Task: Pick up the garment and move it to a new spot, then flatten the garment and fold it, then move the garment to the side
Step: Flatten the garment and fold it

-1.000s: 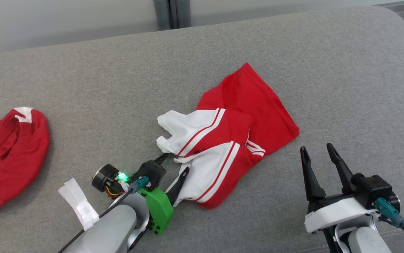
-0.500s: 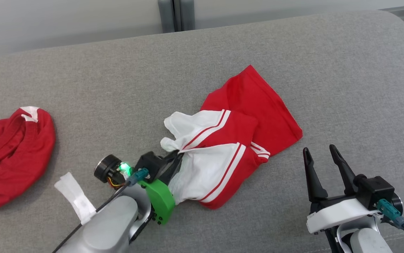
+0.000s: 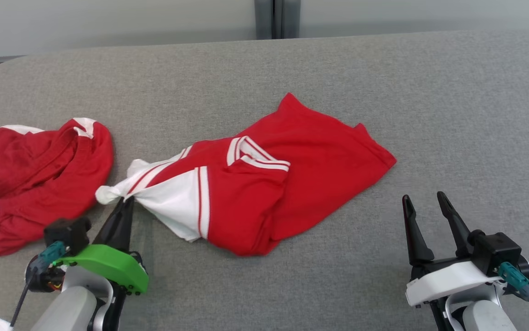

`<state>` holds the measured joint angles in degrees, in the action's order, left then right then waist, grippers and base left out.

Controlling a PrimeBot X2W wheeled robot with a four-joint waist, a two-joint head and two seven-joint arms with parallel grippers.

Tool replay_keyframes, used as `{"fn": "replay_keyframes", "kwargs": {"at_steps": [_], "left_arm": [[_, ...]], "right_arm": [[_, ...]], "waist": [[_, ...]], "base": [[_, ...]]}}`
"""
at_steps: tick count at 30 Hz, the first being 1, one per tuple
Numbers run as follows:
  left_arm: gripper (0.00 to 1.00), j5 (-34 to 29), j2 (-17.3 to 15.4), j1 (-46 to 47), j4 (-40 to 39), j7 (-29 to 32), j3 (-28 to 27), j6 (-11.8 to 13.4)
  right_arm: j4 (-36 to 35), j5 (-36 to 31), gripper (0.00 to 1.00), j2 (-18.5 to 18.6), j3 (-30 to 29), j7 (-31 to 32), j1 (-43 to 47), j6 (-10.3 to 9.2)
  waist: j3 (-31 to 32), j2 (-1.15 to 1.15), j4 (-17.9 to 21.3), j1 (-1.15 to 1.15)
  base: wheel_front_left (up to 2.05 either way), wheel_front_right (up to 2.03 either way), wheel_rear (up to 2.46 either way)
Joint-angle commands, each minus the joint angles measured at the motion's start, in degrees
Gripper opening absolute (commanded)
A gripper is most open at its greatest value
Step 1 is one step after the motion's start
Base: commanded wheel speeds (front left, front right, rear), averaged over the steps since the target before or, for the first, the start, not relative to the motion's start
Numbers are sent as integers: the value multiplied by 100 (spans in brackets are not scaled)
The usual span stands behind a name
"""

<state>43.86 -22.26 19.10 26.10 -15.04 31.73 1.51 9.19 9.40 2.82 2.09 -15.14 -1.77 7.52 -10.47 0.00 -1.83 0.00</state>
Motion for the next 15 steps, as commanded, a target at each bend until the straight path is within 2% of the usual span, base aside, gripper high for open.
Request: {"fn": "replay_keyframes", "kwargs": {"at_steps": [1, 5, 10, 15], "left_arm": [[0, 61, -67, -178, -112, -16, -161, 134], [0, 98, -80, -496, -435, -11, -285, 163], [0, -242, -116, -451, -629, -11, -32, 66], [0, -520, -41, -253, -613, 12, 175, 75]], "right_arm": [[8, -49, 100, 12, -28, -1, -63, -6], [119, -115, 100, 13, 10, -1, -190, -6], [564, -323, 100, 41, 196, -1, -686, -5], [1582, -401, 100, 401, 610, -1, -1526, -6]], "waist": [[-27, 0, -176, 0], [-29, 0, -335, 0], [-56, 0, -489, 0], [-158, 0, -621, 0]], "base": [[0, 0, 0], [0, 0, 0], [0, 0, 0], [0, 0, 0]]}}
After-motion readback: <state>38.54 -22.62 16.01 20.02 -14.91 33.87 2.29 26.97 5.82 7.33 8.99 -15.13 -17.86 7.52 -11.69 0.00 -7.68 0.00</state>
